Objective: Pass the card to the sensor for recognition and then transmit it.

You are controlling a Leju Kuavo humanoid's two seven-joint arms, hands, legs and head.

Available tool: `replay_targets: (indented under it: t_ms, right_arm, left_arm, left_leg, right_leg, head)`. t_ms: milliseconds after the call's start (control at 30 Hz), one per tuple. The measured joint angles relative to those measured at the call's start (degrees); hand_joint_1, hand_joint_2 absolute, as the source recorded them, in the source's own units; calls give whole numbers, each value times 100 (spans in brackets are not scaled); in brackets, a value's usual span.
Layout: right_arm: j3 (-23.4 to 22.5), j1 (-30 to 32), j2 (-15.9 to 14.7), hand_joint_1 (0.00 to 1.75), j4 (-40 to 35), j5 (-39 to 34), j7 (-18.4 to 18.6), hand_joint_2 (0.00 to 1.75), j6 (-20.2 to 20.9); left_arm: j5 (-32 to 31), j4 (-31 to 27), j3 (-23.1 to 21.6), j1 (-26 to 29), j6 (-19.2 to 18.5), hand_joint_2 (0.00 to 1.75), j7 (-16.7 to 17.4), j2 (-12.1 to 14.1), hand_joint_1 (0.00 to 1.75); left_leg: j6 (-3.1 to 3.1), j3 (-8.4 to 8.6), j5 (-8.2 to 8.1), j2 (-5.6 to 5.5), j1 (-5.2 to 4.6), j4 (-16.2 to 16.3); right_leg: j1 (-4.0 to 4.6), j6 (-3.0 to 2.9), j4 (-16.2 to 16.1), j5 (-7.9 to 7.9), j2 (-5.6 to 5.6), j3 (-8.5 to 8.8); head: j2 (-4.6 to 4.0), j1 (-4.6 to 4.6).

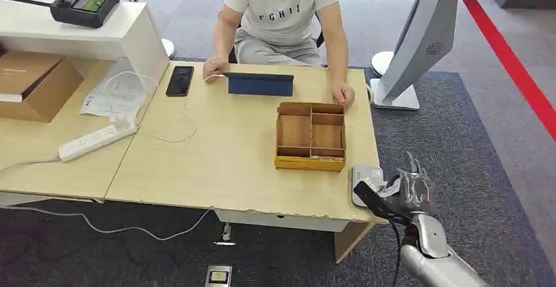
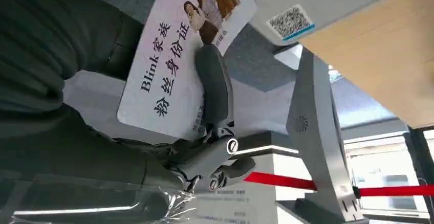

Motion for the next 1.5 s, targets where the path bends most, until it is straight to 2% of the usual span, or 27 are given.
replay_targets:
  t_ms: [233, 400, 733, 900, 1000, 1033, 1267, 1500]
  right_arm:
    - [-310, -579, -697, 175, -1009, 349, 496, 175, 655]
    - [-437, -731, -986, 175, -1547, 384, 588, 175, 701]
    - [-522, -863, -1228, 175, -2129, 507, 605, 175, 730]
    - [-507, -1200, -1241, 175, -2332, 644, 557, 175, 1055]
    - [-415, -1369, -1132, 175, -2342, 789, 446, 175, 1189]
    - [-378, -1424, -1069, 175, -2330, 836, 393, 175, 1230]
    - [-28, -1989, -406, 175, -1977, 1171, 98, 175, 1447]
    - [269, -2586, 219, 175, -1431, 1206, -82, 175, 1619]
  left_arm:
    - [-157, 2, 39, 0, -44, 175, 116, 13, 0]
    - [-175, 2, 44, 1, -41, 175, 122, 15, 0]
    - [-256, 2, 50, -5, -41, 175, 175, 15, 0]
    - [-385, -2, 50, -84, -61, 175, 269, 9, 0]
    - [-461, -2, 48, -136, -61, 175, 350, -4, 0]
    - [-474, -4, 48, -156, -61, 0, 356, -11, 0]
    - [-566, -9, 50, -274, -133, 0, 356, -52, 0]
    - [-621, -9, 68, -250, -151, 0, 409, -114, 0]
  left_leg:
    - [11, -11, 10, -1, -6, 0]
    - [11, -14, 10, -2, -4, 0]
    - [11, -24, 11, -2, -4, 0]
    - [10, -25, 15, -3, -3, 0]
    - [10, -30, 16, -4, -2, 0]
    - [10, -31, 16, -4, -1, 0]
    - [5, -36, 20, -4, 2, 0]
    - [5, -41, 21, -6, 1, 0]
  right_leg:
    - [-6, 13, 0, 9, -1, -6]
    - [-5, 13, 0, 8, -2, -8]
    - [-6, 12, 1, 10, 0, -18]
    - [-4, 12, 1, 10, -3, -16]
    - [-3, 11, 4, 11, -2, -20]
    - [-2, 11, 5, 11, -1, -20]
    - [1, 9, 9, 12, -2, -26]
    - [0, 8, 9, 12, -4, -33]
  head:
    - [0, 4]
    - [0, 4]
    - [0, 2]
    - [0, 4]
    - [0, 2]
    - [0, 2]
    - [0, 2]
    - [0, 2]
